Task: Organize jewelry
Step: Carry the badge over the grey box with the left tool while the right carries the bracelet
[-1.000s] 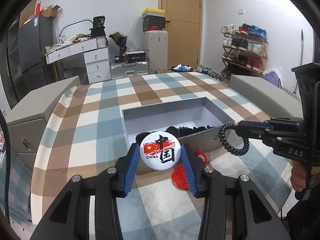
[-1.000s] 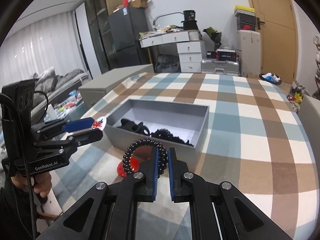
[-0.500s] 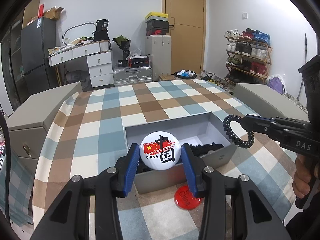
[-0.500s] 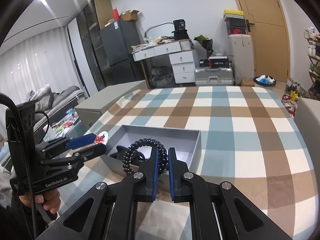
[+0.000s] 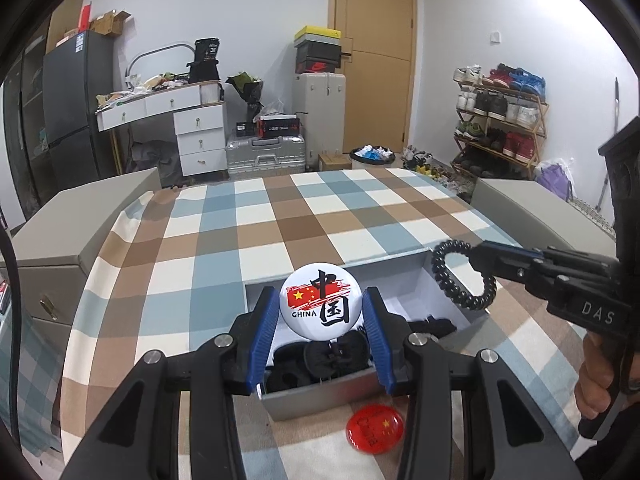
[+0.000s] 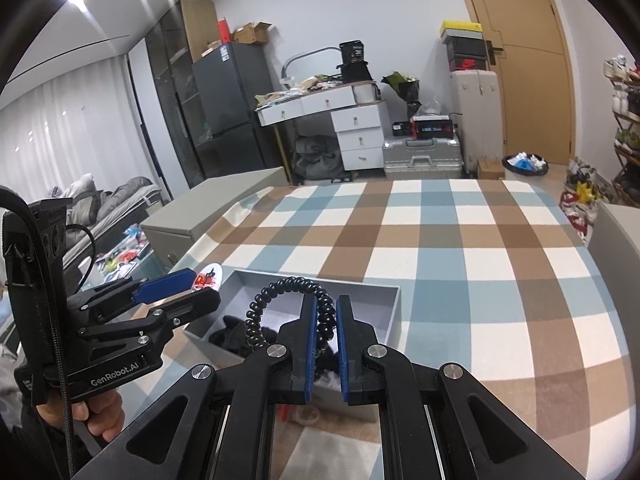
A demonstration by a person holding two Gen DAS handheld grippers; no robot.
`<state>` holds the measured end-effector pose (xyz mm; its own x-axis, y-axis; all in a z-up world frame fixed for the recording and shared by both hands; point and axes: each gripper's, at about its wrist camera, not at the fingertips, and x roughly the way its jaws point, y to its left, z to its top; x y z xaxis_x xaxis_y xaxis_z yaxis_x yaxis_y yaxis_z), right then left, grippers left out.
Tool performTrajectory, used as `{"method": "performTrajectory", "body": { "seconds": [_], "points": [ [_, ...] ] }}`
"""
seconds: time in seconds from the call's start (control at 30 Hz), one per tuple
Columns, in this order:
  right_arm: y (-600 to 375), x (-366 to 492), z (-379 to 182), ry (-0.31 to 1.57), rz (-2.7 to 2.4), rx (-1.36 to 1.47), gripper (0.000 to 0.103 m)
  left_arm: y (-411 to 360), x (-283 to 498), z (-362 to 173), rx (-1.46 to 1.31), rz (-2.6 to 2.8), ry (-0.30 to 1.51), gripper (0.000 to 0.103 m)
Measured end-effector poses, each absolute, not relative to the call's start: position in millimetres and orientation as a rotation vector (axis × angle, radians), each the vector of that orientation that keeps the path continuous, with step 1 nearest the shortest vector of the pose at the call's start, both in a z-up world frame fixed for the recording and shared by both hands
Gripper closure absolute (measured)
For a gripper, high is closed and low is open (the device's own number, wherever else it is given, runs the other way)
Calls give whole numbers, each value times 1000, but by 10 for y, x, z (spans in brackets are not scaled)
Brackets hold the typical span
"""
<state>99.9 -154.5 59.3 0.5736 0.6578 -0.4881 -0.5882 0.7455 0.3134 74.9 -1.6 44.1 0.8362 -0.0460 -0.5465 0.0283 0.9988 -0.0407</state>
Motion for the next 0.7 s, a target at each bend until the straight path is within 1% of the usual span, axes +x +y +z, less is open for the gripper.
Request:
{"method": "performTrajectory", "body": {
  "seconds": [0.3,0.7],
  "points": [
    [-1502,1099,477,639,712,137,94,44,816,326,-54,-34,611,66],
    [-1464,1140,389,655,700,119,94,-44,847,268,-7,-24,615,66]
  ]
}}
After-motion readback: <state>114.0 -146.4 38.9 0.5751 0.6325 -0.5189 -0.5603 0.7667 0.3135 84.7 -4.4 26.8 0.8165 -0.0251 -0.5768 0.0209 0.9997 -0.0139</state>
